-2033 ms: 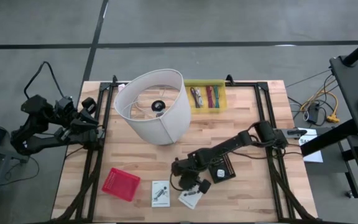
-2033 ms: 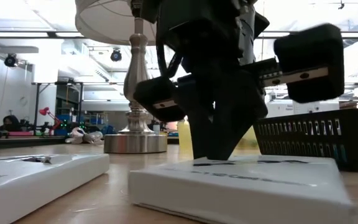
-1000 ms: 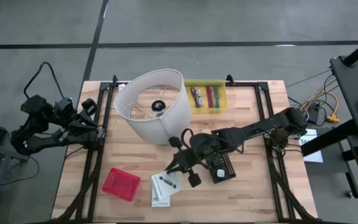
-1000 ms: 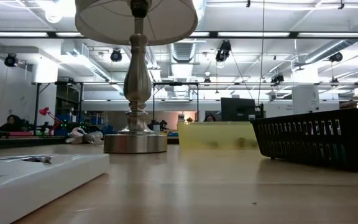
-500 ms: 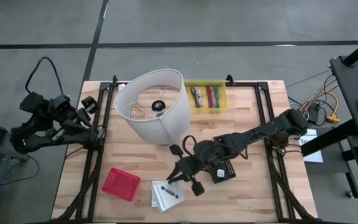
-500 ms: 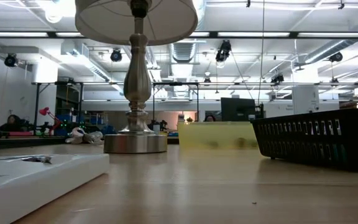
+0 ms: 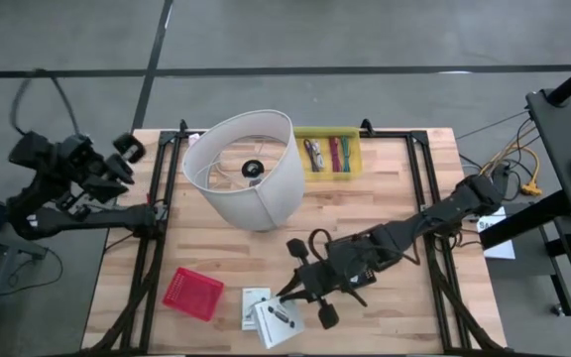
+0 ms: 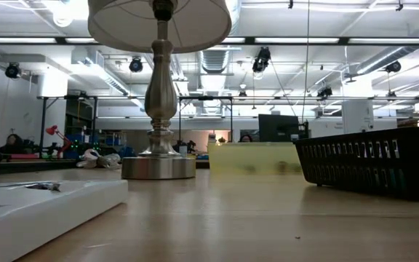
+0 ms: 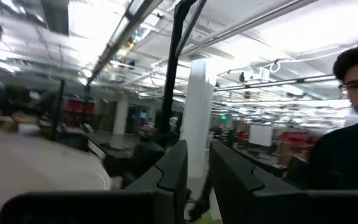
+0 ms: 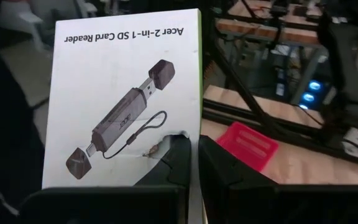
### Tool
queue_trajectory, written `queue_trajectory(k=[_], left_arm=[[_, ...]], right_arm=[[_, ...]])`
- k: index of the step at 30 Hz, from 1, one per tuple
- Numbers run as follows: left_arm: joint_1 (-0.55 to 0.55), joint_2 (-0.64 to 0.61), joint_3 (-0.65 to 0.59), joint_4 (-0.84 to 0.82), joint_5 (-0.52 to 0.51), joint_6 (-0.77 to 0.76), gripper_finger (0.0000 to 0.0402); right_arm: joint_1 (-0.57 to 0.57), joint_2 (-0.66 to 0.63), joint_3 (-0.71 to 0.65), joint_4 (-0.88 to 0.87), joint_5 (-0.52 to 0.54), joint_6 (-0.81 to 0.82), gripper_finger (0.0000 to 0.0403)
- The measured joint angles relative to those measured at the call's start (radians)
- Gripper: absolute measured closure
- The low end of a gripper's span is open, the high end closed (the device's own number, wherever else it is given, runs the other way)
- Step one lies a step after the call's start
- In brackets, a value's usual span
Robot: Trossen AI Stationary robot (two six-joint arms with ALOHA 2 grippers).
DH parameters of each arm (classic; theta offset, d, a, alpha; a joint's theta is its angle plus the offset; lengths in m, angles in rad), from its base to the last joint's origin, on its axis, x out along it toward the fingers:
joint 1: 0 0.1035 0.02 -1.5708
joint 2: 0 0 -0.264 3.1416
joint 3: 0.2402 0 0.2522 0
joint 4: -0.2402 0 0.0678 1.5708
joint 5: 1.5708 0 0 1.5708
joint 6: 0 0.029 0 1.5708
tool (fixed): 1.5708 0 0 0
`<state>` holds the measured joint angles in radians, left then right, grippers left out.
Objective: Pick and place items into bin
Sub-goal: Put the right white box into the red bin
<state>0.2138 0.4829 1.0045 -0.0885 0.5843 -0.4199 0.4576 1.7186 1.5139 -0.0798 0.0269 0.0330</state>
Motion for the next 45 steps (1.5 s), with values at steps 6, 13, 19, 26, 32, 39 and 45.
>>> queue_trajectory(k=[6, 13, 19, 26, 32, 39, 45], left_arm=[[0.000, 0.080, 0.212, -0.237, -0.103, 0.149, 0.0350], [-0.001, 0.193, 0.331, -0.350, -0.067, 0.279, 0.0350], [0.000, 0.295, 0.446, -0.354, -0.067, 0.380, 0.0350], [0.000, 0.395, 0.626, -0.364, -0.202, 0.484, 0.0350], [-0.014, 0.501, 0.695, -0.367, -0.373, 0.539, 0.0350], [-0.195, 0.581, 0.758, -0.409, -0.611, 0.674, 0.0350], [-0.428, 0.586, 0.813, -0.498, -0.932, 0.754, 0.0350]], right_arm=[[0.024, -0.022, -0.002, -0.060, 0.122, 0.016, 0.0394], [0.022, -0.053, -0.003, -0.057, 0.294, 0.020, 0.0394], [0.023, -0.087, -0.003, -0.060, 0.316, 0.017, 0.0394], [0.022, -0.103, -0.003, -0.075, 0.350, 0.009, 0.0394], [0.022, -0.115, -0.003, -0.092, 0.392, -0.016, 0.0394], [0.022, -0.126, -0.003, -0.111, 0.414, -0.010, 0.0394], [0.020, -0.128, -0.003, -0.130, 0.426, -0.007, 0.0394]])
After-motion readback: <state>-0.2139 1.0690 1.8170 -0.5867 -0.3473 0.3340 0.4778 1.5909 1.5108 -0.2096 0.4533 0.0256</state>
